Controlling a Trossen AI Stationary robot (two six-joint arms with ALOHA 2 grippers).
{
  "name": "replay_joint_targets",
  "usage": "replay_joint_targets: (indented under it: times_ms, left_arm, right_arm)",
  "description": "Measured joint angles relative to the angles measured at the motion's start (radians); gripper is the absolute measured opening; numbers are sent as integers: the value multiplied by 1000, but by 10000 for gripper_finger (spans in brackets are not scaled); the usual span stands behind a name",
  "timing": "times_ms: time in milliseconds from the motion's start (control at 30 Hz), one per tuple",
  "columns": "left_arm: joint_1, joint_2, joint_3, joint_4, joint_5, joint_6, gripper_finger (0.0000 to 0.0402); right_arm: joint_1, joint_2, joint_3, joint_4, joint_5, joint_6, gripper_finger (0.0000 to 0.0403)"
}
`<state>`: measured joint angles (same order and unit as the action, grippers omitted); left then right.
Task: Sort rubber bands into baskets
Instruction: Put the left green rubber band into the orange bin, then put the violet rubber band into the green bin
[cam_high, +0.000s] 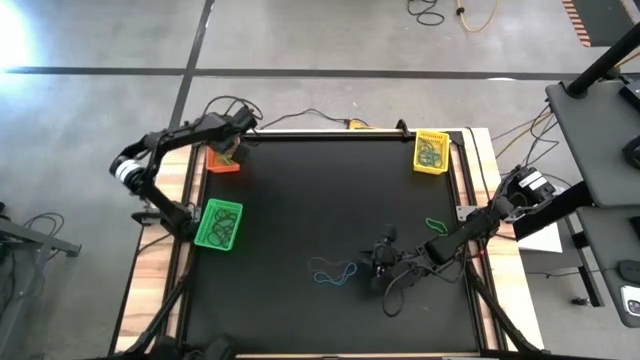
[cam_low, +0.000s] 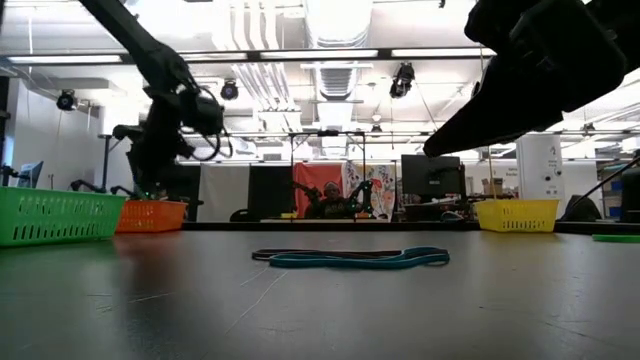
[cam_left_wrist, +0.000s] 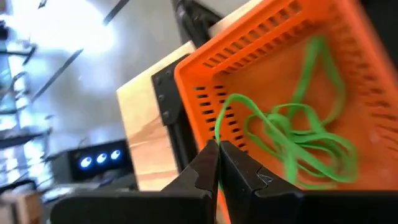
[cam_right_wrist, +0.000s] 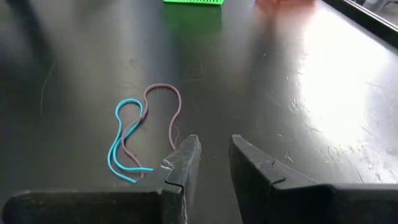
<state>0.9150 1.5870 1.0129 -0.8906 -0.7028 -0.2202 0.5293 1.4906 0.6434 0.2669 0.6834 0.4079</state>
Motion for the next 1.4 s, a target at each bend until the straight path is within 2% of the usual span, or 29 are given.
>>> replay_joint_targets:
  times_ms: [100, 233, 433, 600, 733, 967, 1067, 1200, 1400]
  left_arm:
    - [-1, 51, 15, 5, -15, -7, 0]
    - [6, 97, 11, 75, 99, 52, 0]
    - [19, 139, 7, 55, 87, 80, 0]
    - [18, 141, 5, 52, 56, 81, 4]
    - [18, 133, 5, 52, 46, 83, 31]
    - [18, 129, 6, 31, 60, 103, 111]
    - [3, 97, 7, 32, 84, 107, 133]
    - [-39, 15, 9, 36, 155, 86, 141]
    - [-171, -209, 8, 8, 209, 12, 131]
  right_arm:
    - [0, 0, -1, 1, 0, 12, 82]
    - [0, 0, -2, 3, 0, 14, 82]
    - [1, 0, -2, 22, 0, -7, 82]
    - [1, 0, -2, 93, -2, -100, 82]
    - [1, 0, -2, 159, -8, -166, 82]
    - [1, 0, -2, 190, -11, -182, 82]
    - [0, 0, -2, 203, -10, -166, 82]
    - [-15, 0, -2, 233, -10, -122, 82]
    - [-39, 0, -2, 239, -10, -94, 82]
